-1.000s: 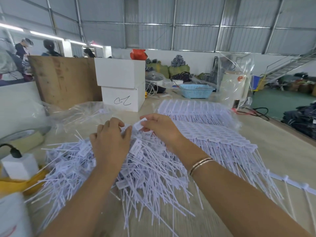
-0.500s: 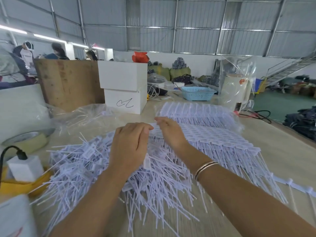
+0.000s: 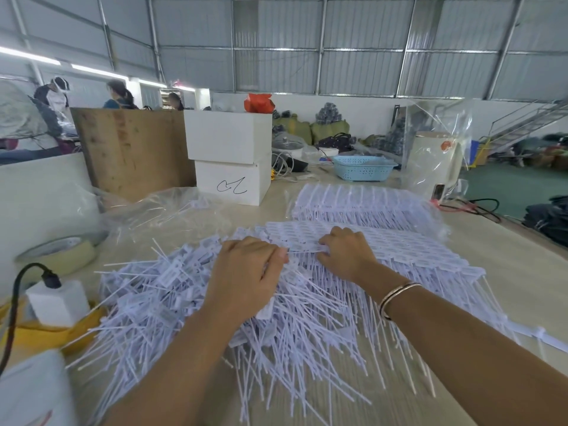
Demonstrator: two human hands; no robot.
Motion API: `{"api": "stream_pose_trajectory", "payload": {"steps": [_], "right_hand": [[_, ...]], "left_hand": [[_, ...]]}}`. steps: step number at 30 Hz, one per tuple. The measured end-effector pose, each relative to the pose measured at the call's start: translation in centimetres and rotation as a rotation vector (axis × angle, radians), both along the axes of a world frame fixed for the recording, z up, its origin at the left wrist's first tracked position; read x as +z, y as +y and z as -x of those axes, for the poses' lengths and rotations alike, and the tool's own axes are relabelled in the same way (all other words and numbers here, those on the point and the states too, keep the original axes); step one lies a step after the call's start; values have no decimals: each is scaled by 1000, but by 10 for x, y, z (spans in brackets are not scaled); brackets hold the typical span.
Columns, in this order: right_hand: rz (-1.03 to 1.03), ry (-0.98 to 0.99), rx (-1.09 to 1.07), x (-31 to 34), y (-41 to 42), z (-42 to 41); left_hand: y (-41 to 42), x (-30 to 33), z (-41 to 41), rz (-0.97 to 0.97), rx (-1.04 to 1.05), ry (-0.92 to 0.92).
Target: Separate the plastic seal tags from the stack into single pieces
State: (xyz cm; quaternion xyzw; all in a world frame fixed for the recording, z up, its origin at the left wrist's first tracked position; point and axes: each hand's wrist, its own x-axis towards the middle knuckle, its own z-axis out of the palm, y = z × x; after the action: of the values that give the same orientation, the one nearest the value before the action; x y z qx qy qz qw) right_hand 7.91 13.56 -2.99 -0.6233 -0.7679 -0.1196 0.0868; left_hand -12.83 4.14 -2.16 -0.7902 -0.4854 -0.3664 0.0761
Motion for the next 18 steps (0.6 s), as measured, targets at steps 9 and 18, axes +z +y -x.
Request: {"api": "stream_pose_trajectory", "payload": {"steps": [9,18], "right_hand": [[233,303,-49,31,2,-10],[36,681,27,69,0,-10]], "left_hand": [[3,-6,1,-14,-30,-56],[1,-4,0,-26,-77,-246]]}}
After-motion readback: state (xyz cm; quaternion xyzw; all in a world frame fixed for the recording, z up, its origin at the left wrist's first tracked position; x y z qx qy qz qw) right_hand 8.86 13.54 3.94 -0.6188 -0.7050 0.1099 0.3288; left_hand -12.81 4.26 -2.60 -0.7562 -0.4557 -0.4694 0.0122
